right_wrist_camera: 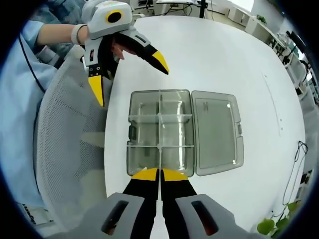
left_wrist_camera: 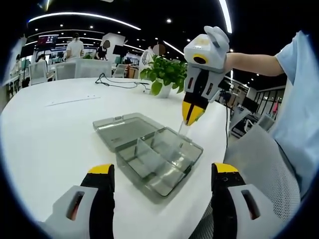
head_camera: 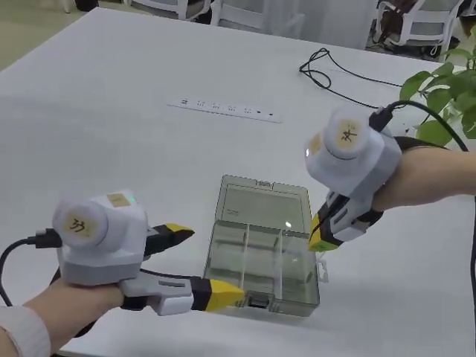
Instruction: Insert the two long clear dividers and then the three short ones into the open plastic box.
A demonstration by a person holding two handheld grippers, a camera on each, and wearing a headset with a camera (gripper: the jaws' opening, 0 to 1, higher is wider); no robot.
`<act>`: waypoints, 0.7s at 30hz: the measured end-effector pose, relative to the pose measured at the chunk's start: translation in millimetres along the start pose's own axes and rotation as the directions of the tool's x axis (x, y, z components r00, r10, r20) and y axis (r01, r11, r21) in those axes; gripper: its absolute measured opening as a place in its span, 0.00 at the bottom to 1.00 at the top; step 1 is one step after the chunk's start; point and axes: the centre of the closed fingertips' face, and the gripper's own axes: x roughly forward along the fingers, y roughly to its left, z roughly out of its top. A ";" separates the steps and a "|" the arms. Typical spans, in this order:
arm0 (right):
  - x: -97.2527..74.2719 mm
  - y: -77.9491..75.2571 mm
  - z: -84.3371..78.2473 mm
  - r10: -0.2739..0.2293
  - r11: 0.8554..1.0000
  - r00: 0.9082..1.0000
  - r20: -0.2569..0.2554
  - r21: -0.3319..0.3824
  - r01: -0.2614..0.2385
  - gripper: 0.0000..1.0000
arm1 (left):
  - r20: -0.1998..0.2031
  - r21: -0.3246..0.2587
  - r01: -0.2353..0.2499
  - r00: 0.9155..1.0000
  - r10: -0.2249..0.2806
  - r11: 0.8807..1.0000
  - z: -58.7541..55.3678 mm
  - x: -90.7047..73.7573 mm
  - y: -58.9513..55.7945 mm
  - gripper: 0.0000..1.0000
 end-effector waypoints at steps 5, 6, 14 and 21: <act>0.9 2.1 -2.7 0.006 1.000 1.000 -0.006 0.008 -0.006 0.02 | 0.001 0.002 0.002 1.000 -0.002 1.000 0.6 0.6 0.0 0.80; 2.0 0.1 -5.5 0.004 1.000 1.000 -0.018 0.000 -0.004 0.02 | 0.001 0.001 0.002 1.000 -0.002 1.000 0.5 0.5 0.0 0.80; 4.8 -0.2 -3.8 0.007 1.000 1.000 -0.013 0.001 -0.007 0.02 | -0.004 0.000 0.001 1.000 -0.001 1.000 -0.6 0.2 -0.1 0.80; 8.2 2.7 -1.2 0.012 1.000 0.999 -0.030 -0.009 -0.013 0.02 | 0.000 0.003 0.000 1.000 0.000 1.000 0.3 -1.1 1.2 0.80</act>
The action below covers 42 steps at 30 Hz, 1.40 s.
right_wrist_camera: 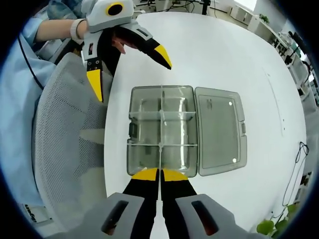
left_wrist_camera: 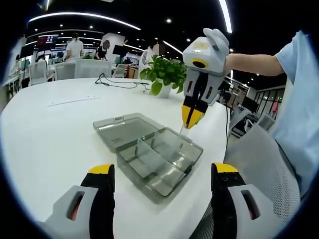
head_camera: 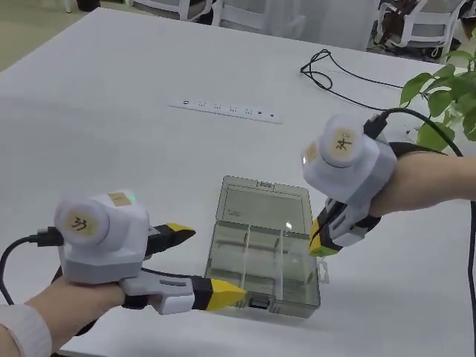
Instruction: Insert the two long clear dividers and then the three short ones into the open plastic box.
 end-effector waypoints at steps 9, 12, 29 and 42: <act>-0.2 -3.9 -0.4 -0.005 1.000 1.000 -0.011 -0.020 0.005 0.02 | -0.012 0.028 -0.027 1.000 0.027 0.999 -3.3 -2.5 6.2 0.88; 2.4 -3.0 0.3 -0.003 1.000 1.000 -0.019 -0.024 0.002 0.02 | -0.021 0.036 -0.041 0.999 0.041 0.999 -5.6 -3.9 9.8 0.90; 23.9 -5.8 -3.6 0.014 0.999 0.998 -0.054 -0.037 -0.016 0.02 | -0.014 0.038 -0.065 0.998 0.066 0.997 -6.4 -16.9 17.5 0.91; 39.5 -7.1 -8.1 0.015 1.000 0.998 -0.061 -0.017 -0.016 0.02 | -0.017 0.047 -0.069 0.997 0.069 0.997 -6.7 -20.5 17.8 0.90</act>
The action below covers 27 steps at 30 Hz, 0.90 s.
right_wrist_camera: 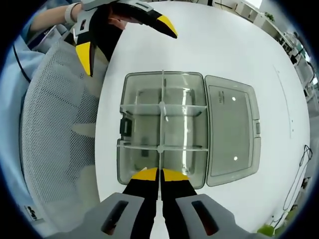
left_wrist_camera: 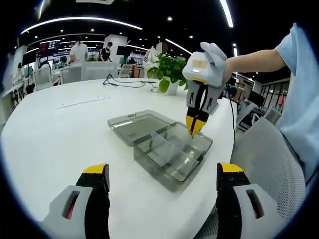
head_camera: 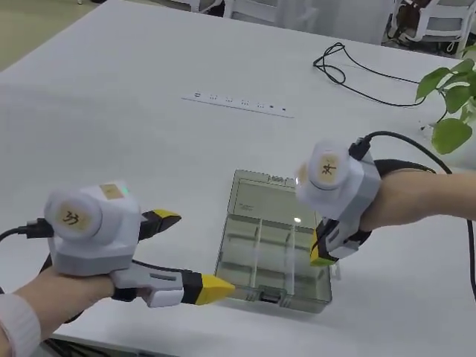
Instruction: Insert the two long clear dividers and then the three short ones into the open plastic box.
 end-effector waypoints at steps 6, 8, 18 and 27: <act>0.5 -0.2 -0.3 -0.001 1.000 1.000 0.005 0.013 0.001 0.02 | -0.006 0.001 0.002 1.000 -0.002 1.000 -1.9 -1.0 0.0 0.90; 0.5 0.0 -0.3 -0.001 1.000 1.000 0.006 0.015 0.001 0.02 | -0.007 0.002 0.003 1.000 -0.003 1.000 -2.1 -0.8 -0.1 0.90; -3.1 0.5 1.1 -0.011 1.000 0.996 0.089 0.000 0.011 0.04 | -0.017 0.019 0.008 1.000 -0.008 1.000 -2.9 -2.6 0.7 0.89; -32.5 5.1 10.3 -0.098 0.989 0.933 0.347 0.134 0.054 0.28 | -0.014 0.022 0.002 1.000 -0.002 1.000 -2.0 -5.8 1.6 0.89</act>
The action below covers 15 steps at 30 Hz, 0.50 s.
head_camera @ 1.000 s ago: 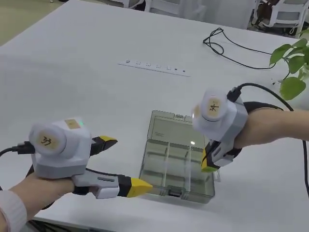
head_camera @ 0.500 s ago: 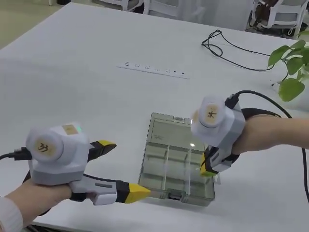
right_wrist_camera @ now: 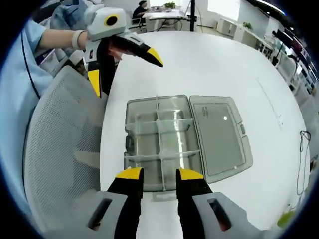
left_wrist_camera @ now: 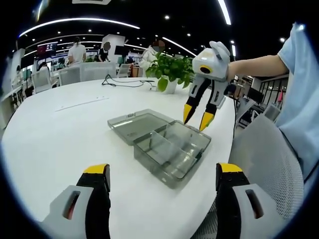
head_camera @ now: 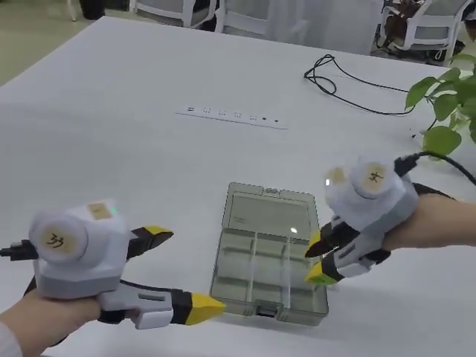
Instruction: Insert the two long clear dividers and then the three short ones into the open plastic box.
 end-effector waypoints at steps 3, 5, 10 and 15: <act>-9.8 6.8 -0.3 -0.038 0.998 0.995 0.091 0.051 0.033 0.38 | 0.001 0.003 -0.002 1.000 0.002 1.000 0.5 -1.7 -0.8 0.89; -16.6 12.3 -4.7 -0.071 0.995 0.988 0.138 0.084 0.059 0.45 | 0.000 0.008 -0.001 1.000 0.001 1.000 0.8 -3.1 -2.4 0.89; -30.3 23.4 -20.7 -0.164 0.969 0.958 0.234 0.220 0.112 0.59 | -0.005 0.022 0.000 1.000 0.000 1.000 0.7 -5.3 -5.4 0.90; -39.4 34.4 -41.8 -0.258 0.927 0.924 0.283 0.341 0.154 0.72 | 0.004 0.027 -0.010 1.000 0.010 1.000 3.3 -9.7 -7.8 0.90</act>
